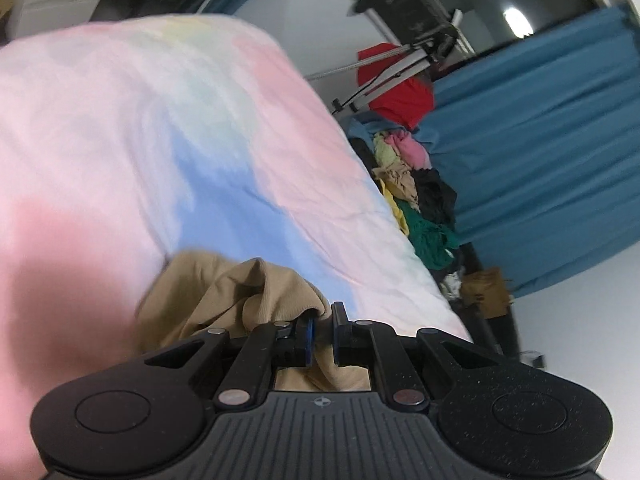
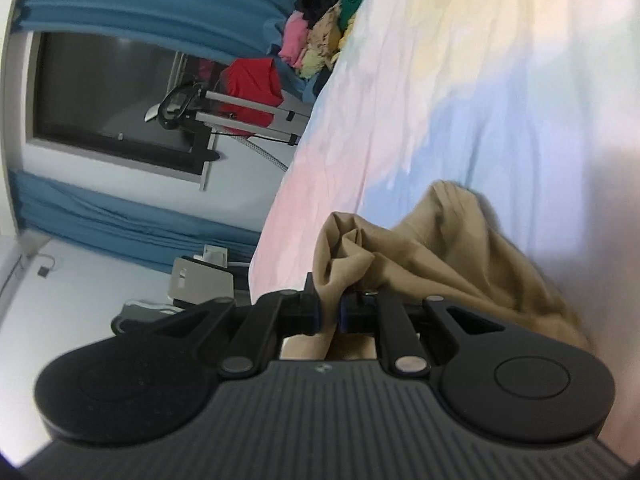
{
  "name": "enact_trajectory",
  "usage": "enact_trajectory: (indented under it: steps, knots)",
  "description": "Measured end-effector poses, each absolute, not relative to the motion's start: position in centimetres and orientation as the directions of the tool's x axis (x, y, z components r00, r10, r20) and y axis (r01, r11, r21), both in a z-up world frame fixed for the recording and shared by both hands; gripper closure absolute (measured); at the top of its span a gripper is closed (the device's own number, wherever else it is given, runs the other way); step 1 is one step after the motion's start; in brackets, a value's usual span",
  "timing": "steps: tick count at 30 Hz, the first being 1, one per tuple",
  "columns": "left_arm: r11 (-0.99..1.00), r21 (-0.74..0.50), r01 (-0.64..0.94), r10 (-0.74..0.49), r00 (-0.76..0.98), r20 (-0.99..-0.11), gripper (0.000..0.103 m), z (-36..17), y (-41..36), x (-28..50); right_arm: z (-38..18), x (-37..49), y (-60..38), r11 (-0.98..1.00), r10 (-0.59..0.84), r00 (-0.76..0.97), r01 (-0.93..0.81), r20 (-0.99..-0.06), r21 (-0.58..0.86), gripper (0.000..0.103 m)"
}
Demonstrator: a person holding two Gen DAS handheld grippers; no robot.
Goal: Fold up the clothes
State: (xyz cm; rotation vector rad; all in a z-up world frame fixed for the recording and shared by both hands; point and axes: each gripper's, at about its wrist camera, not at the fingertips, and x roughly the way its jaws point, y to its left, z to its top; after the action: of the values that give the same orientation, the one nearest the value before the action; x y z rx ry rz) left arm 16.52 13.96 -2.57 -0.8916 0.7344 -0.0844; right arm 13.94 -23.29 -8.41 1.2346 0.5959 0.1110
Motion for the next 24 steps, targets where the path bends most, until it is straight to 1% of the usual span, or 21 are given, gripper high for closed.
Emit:
enact_trajectory:
  steps: [2, 5, 7, 12, 14, 15, 16, 17, 18, 19, 20, 21, 23, 24]
  knots:
    - [0.653, -0.732, -0.193, -0.365, 0.766, -0.528, 0.093, -4.4, 13.9, 17.9, -10.0, 15.1, -23.6, 0.338, 0.405, 0.841, 0.227, -0.359, 0.913, 0.09]
    - [0.65, -0.734, -0.197, -0.378, 0.754, -0.537, 0.093, -6.9, 14.0, 19.4, -12.1, 16.4, -24.1, 0.328, 0.424, 0.836, 0.217, -0.349, 0.919, 0.09]
    - [0.672, -0.715, -0.193, -0.373, 0.746, -0.552, 0.093, -7.8, 13.9, 20.4, -12.3, 16.6, -24.1, 0.348, 0.433, 0.831, 0.203, -0.349, 0.915, 0.09]
    - [0.738, -0.66, -0.141, -0.351, 0.755, -0.554, 0.092, -8.6, 12.8, 21.4, -12.9, 17.1, -23.9, 0.397, 0.453, 0.82, 0.166, -0.35, 0.903, 0.089]
    - [0.756, -0.642, -0.126, -0.343, 0.759, -0.554, 0.087, -8.7, 12.2, 21.3, -13.1, 17.3, -23.9, 0.416, 0.461, 0.815, 0.15, -0.351, 0.897, 0.088]
    - [0.765, -0.633, -0.119, -0.34, 0.761, -0.553, 0.086, -8.8, 11.9, 21.2, -13.2, 17.4, -23.8, 0.426, 0.465, 0.813, 0.143, -0.351, 0.894, 0.087]
    - [0.777, -0.62, -0.109, -0.334, 0.763, -0.553, 0.081, -8.7, 11.5, 21.0, -13.3, 17.5, -23.8, 0.435, 0.469, 0.81, 0.135, -0.352, 0.89, 0.086]
    - [0.789, -0.607, -0.095, -0.33, 0.767, -0.551, 0.071, -8.5, 11.2, 20.7, -13.4, 17.6, -23.8, 0.444, 0.473, 0.808, 0.127, -0.352, 0.887, 0.081]
    - [0.801, -0.594, -0.078, -0.331, 0.769, -0.547, 0.064, -8.3, 10.9, 20.4, -13.5, 17.7, -23.7, 0.453, 0.477, 0.805, 0.119, -0.353, 0.884, 0.064]
    - [0.813, -0.58, -0.06, -0.332, 0.77, -0.545, 0.048, -8.1, 10.5, 20.0, -13.4, 17.7, -23.6, 0.46, 0.483, 0.805, 0.1, -0.344, 0.882, 0.052]
    - [0.824, -0.565, -0.042, -0.333, 0.771, -0.543, 0.031, -7.8, 10.2, 19.7, -12.9, 17.4, -23.4, 0.469, 0.486, 0.811, 0.071, -0.325, 0.88, 0.029]
    - [0.834, -0.551, -0.024, -0.335, 0.771, -0.541, 0.026, -7.6, 9.8, 19.3, -12.2, 17.1, -23.1, 0.485, 0.48, 0.82, 0.047, -0.311, 0.873, 0.016]
    - [0.854, -0.52, 0.012, -0.338, 0.773, -0.537, 0.021, -7.1, 9.1, 18.6, -10.6, 16.6, -22.4, 0.537, 0.474, 0.831, -0.012, -0.291, 0.843, 0.017]
    - [0.863, -0.504, 0.03, -0.339, 0.774, -0.535, 0.02, -6.9, 8.7, 18.2, -9.9, 16.2, -22.1, 0.564, 0.474, 0.833, -0.04, -0.284, 0.825, 0.017]
